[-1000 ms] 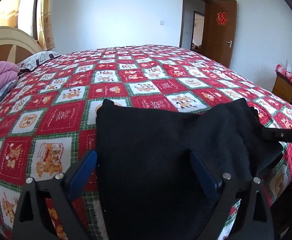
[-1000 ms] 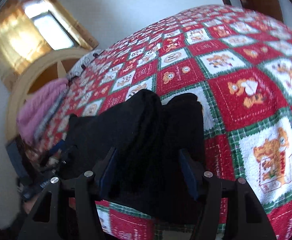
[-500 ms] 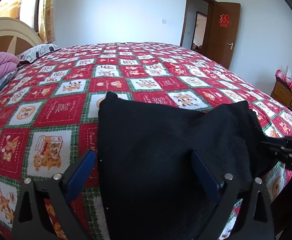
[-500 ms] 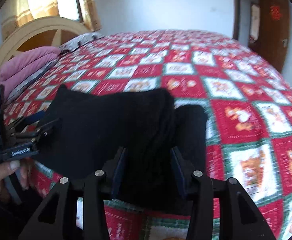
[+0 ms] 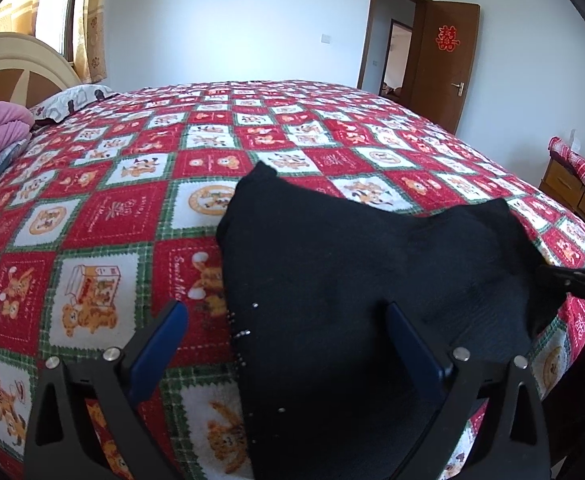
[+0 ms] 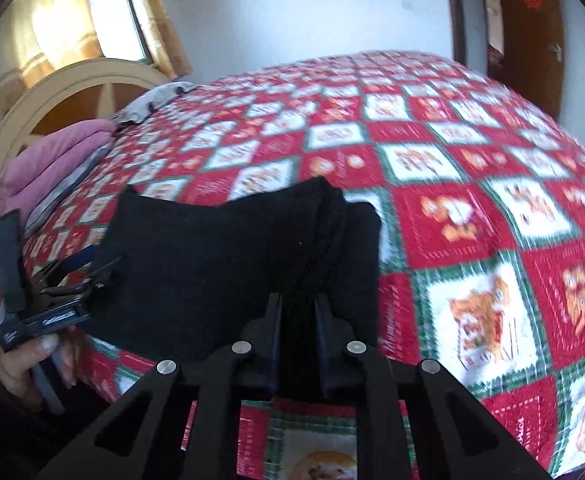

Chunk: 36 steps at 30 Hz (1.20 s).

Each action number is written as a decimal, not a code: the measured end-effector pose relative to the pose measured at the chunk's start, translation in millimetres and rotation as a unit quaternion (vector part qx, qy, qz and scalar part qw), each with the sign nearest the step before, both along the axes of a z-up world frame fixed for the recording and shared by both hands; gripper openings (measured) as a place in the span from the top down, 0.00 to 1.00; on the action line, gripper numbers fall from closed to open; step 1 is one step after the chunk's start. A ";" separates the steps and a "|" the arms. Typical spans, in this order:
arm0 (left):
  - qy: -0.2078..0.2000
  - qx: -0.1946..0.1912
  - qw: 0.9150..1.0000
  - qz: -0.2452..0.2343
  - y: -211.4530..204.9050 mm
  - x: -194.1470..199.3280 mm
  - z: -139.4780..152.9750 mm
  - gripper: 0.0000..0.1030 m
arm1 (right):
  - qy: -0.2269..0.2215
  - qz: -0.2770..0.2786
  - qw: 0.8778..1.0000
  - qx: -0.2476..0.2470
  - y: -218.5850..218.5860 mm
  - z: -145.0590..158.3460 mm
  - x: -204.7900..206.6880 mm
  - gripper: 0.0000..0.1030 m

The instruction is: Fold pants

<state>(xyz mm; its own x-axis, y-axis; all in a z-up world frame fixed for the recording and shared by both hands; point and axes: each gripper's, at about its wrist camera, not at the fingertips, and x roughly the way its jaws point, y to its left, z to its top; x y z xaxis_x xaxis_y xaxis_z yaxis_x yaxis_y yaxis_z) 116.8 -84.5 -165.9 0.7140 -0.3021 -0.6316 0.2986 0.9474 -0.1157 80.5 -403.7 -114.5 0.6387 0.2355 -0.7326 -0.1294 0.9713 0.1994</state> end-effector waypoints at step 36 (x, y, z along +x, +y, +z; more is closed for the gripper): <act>0.018 -0.016 1.000 -0.011 0.1 3.4 -13.3 0.00 | -0.037 0.006 0.990 -0.135 30.6 -13.3 6.0 0.49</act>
